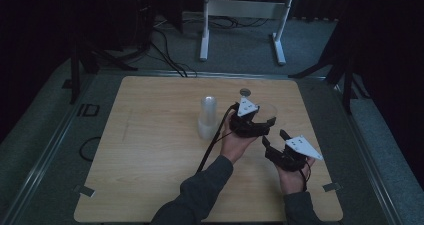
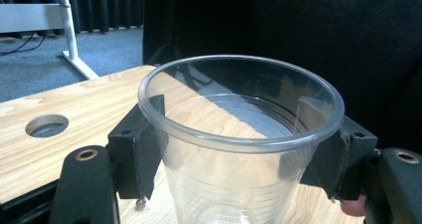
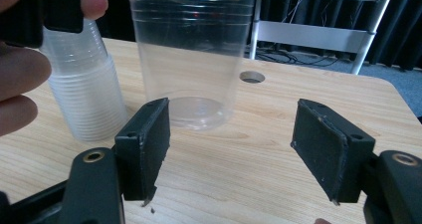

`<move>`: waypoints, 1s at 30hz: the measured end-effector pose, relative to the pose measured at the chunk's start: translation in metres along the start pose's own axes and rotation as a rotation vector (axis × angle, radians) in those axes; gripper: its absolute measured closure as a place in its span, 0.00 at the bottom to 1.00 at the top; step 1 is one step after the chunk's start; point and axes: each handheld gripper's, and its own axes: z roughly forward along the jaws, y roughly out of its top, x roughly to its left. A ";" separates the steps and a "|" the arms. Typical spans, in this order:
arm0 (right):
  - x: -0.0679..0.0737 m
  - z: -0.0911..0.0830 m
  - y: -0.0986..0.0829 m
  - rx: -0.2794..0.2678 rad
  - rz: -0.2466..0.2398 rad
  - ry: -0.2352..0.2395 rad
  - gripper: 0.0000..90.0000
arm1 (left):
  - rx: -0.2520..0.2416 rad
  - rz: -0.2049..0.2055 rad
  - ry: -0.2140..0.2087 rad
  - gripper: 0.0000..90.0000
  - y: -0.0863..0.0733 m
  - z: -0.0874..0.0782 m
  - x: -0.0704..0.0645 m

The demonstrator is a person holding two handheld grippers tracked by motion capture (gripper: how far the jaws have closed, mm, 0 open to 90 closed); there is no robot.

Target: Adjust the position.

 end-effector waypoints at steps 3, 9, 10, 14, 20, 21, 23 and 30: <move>-0.001 0.000 -0.001 0.004 0.003 -0.006 0.35 | 0.005 0.008 0.000 0.33 -0.002 -0.002 0.002; -0.003 0.000 -0.002 0.008 0.005 -0.014 0.35 | 0.004 0.013 0.002 0.33 -0.003 -0.007 0.006; -0.003 0.000 -0.002 0.007 0.006 -0.014 0.36 | 0.006 0.016 0.003 0.33 -0.003 -0.008 0.007; -0.004 0.001 -0.003 0.014 0.009 -0.016 0.36 | -0.002 0.016 0.003 0.33 -0.005 -0.012 0.010; -0.005 0.001 -0.004 0.015 0.014 -0.020 0.35 | -0.002 0.016 0.007 0.33 -0.008 -0.017 0.014; -0.006 0.001 -0.004 0.013 0.012 -0.020 0.35 | -0.003 0.013 0.005 0.33 -0.009 -0.018 0.014; -0.007 0.000 -0.004 0.015 0.018 -0.023 0.35 | 0.003 0.006 -0.005 0.33 -0.011 -0.020 0.015; -0.009 0.000 -0.004 0.014 0.023 -0.030 0.35 | 0.001 0.003 -0.009 0.33 -0.015 -0.025 0.018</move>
